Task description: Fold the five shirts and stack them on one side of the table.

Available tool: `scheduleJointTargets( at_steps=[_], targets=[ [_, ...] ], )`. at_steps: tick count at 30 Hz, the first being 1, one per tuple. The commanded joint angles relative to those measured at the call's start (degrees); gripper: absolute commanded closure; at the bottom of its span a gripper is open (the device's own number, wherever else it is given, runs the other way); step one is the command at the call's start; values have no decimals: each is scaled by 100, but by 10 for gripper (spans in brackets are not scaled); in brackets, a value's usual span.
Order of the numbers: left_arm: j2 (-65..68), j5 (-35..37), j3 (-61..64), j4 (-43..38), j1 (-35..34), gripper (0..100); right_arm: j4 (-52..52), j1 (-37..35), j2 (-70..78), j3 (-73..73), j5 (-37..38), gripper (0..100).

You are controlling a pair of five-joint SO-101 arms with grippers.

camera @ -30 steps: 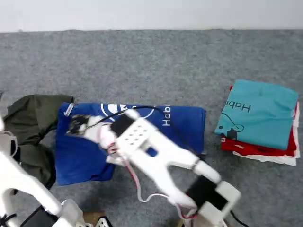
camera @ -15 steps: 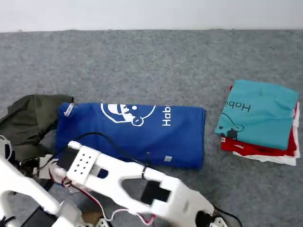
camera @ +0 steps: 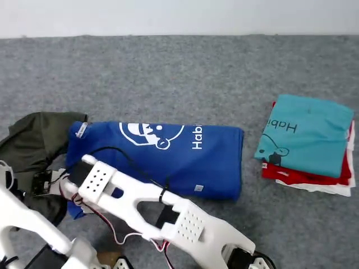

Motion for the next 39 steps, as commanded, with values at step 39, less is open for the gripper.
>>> scheduleJointTargets(
  at_steps=[39],
  targets=[
    [-229, -26, -66, 132, -26, 977, 497, 2158, 180, -2919, -220, 793]
  ],
)
